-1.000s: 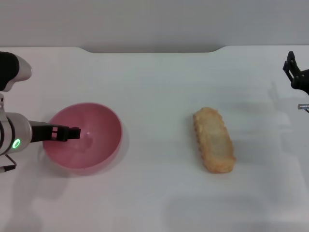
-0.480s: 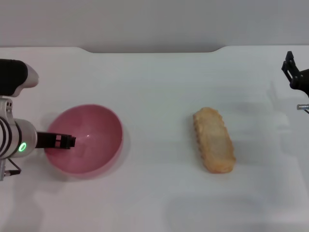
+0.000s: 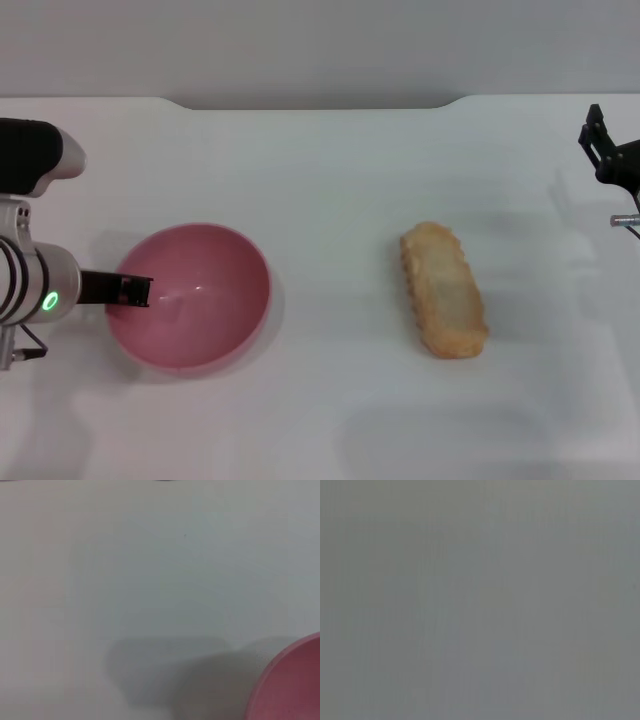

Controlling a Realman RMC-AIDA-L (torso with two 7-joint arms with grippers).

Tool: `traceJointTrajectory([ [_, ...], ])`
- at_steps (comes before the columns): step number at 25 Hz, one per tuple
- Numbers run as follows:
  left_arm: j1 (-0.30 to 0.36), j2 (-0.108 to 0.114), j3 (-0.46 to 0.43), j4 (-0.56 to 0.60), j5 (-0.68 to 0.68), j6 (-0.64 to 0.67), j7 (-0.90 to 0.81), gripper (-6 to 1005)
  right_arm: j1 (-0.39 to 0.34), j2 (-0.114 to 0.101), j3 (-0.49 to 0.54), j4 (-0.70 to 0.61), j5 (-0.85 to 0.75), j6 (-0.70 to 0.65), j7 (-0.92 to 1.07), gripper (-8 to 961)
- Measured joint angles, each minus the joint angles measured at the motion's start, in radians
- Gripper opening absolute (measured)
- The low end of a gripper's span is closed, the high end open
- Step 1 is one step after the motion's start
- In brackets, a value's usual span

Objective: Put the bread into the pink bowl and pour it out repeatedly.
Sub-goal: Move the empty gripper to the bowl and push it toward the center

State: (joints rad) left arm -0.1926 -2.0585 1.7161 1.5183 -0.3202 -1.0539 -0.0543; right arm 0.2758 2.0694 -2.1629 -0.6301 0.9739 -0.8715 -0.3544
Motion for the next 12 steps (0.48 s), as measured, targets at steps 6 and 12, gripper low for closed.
traceJointTrajectory([
  [6,-0.010,0.001,-0.001,-0.002,-0.005,-0.015,0.002,127,-0.001,0.001,-0.001,-0.007,0.000,-0.001,0.000,816],
  [12,-0.014,0.002,-0.023,0.053,-0.035,-0.017,0.010,104,-0.003,0.001,-0.002,-0.027,0.000,0.006,0.000,816],
])
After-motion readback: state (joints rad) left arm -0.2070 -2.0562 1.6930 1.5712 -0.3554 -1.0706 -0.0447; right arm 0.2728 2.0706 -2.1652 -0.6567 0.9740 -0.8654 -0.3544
